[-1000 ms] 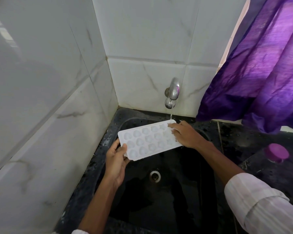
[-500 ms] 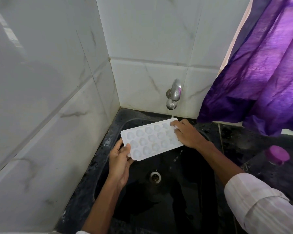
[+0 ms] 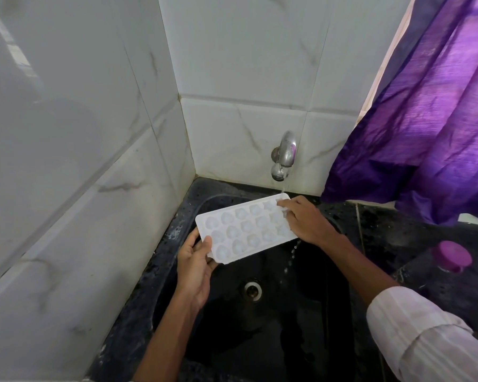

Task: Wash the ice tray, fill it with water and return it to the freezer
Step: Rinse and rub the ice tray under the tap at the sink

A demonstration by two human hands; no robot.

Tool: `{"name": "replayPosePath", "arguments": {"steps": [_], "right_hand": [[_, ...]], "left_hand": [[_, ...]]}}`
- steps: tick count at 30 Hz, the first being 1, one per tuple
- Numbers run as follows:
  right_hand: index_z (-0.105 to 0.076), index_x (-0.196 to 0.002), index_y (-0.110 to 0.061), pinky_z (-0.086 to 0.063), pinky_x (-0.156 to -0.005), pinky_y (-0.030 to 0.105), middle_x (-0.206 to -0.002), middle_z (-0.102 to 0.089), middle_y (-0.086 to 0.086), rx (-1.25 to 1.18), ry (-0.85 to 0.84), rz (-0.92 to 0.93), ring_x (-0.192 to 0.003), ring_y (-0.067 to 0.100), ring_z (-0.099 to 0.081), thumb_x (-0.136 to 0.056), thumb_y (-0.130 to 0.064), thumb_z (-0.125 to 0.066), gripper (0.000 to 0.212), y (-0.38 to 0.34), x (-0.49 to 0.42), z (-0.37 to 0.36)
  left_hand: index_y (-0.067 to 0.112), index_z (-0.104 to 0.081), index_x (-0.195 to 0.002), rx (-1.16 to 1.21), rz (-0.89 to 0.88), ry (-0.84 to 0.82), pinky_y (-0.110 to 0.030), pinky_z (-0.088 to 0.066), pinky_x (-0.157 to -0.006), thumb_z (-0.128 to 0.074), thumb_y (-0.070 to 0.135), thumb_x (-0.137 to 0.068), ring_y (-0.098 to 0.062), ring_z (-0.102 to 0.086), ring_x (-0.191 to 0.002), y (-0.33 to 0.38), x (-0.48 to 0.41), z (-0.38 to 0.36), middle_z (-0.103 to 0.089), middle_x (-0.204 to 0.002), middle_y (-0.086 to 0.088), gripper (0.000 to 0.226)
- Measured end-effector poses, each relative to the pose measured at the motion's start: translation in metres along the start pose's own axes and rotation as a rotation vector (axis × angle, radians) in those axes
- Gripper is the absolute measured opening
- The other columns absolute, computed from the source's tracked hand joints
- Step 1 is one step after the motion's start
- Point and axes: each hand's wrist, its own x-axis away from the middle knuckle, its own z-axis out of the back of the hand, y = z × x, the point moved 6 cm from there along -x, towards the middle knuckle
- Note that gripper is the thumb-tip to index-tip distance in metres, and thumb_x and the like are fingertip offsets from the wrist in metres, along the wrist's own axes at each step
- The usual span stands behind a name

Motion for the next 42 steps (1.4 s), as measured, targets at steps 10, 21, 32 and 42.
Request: {"name": "replayPosePath", "arguments": {"steps": [10,21,32,42], "right_hand": [[-0.055,-0.133,-0.018,-0.032,-0.102,0.019,-0.138,-0.054,-0.001,-0.113,0.056,0.051,-0.126,0.014,-0.049,-0.102,-0.012,-0.040,0.035,-0.009,0.003,0.005],[-0.052,-0.138,-0.015,-0.026,-0.108,0.022,-0.146,-0.044,0.005,-0.136,-0.011,0.053,-0.136,0.018,-0.040,-0.105,-0.025,-0.040,0.036,-0.009,0.005,-0.004],[-0.054,-0.136,-0.021,-0.032,-0.101,0.025,-0.146,-0.041,0.002,-0.092,-0.060,0.016,-0.130,0.016,-0.043,-0.098,-0.052,-0.047,0.050,-0.007,0.003,0.000],[-0.051,-0.138,-0.023,-0.039,-0.109,0.038,-0.147,-0.041,0.003,-0.093,-0.047,-0.005,-0.131,0.021,-0.044,-0.099,-0.053,-0.044,0.049,-0.008,0.003,-0.002]], "left_hand": [[0.014,-0.054,-0.139,0.027,-0.004,0.070,-0.040,-0.059,-0.080,-0.048,0.004,-0.103,-0.026,-0.070,-0.107,-0.003,0.001,0.001,-0.071,-0.120,-0.007,0.038],[0.012,-0.054,-0.138,0.097,-0.032,0.148,-0.036,-0.060,-0.076,-0.048,0.005,-0.103,-0.017,-0.073,-0.094,0.000,-0.003,-0.004,-0.072,-0.113,-0.005,0.037],[0.013,-0.054,-0.138,0.103,-0.058,0.161,-0.037,-0.060,-0.077,-0.048,0.002,-0.102,-0.024,-0.070,-0.104,0.004,-0.003,-0.004,-0.071,-0.118,-0.007,0.038],[0.014,-0.054,-0.140,0.145,-0.034,0.167,-0.038,-0.060,-0.081,-0.048,0.004,-0.103,-0.024,-0.070,-0.106,-0.001,0.001,-0.004,-0.070,-0.121,-0.007,0.039]]}}
